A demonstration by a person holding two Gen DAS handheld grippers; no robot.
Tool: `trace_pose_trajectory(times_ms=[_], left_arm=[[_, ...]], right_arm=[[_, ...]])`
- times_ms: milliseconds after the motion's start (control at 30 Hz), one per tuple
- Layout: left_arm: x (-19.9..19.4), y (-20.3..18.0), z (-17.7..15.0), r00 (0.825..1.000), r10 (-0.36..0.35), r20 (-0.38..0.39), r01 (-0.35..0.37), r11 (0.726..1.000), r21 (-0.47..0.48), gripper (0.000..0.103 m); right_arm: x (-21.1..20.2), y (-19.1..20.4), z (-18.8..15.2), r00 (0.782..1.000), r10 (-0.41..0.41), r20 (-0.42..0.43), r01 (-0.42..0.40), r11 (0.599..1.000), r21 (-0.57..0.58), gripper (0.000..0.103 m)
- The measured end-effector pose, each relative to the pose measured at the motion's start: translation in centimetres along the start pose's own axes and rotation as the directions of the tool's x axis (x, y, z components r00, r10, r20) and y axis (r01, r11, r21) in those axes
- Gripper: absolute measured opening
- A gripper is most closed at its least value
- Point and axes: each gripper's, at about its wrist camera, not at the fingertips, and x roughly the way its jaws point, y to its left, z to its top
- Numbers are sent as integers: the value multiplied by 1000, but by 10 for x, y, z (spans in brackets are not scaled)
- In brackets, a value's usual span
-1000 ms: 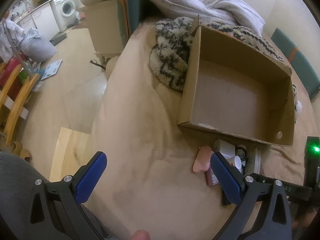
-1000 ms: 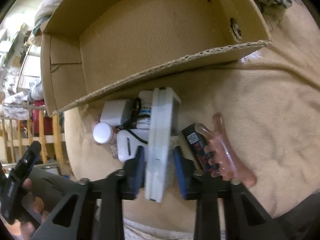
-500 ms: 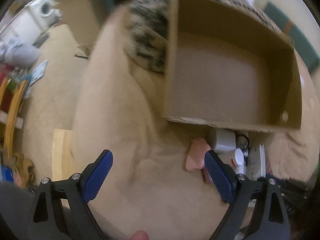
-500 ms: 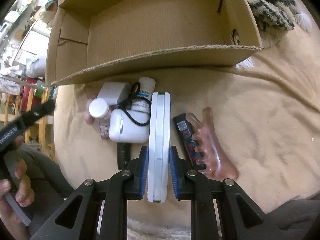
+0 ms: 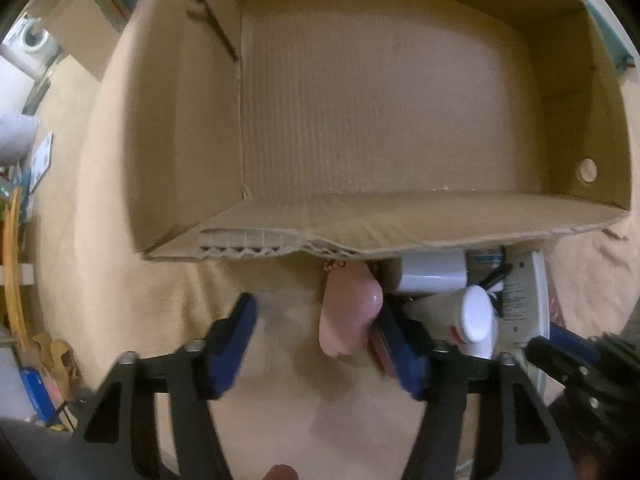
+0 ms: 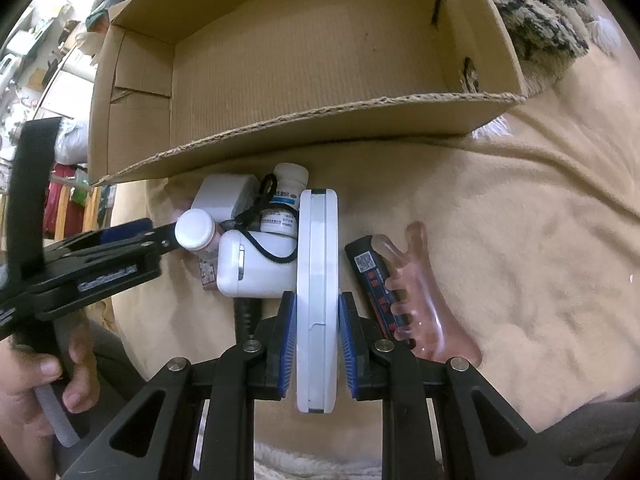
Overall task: Organize rigid objects
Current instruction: 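Grasp the white phone with the right gripper while the left grasps the pink keychain, then lower the phone and keychain into the box and open both grippers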
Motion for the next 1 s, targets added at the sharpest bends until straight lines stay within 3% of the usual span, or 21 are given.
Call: trace_pose_trajectory(times_ms=[100,133,600,1000], left_arm=[[9,5,0,999,-30,-17,29,999,-28,36],[10,6,-1,999,-32,-18,31,999,-28,26],[-9,22,-42,999,15,38,-13,998,-64,26],[-65,45,-88,983,48,175,-25,991,-132,26]], right_arm=[[1,0,1,1000,-7,2,7,1000,4,23],[1,0,2,1000,-12,-1,12,1000,6,23],[-11,-3,-5,999,-9,36,8,1000,18,22],[-76,-4,-15,977,61,204,-65,998,13,22]])
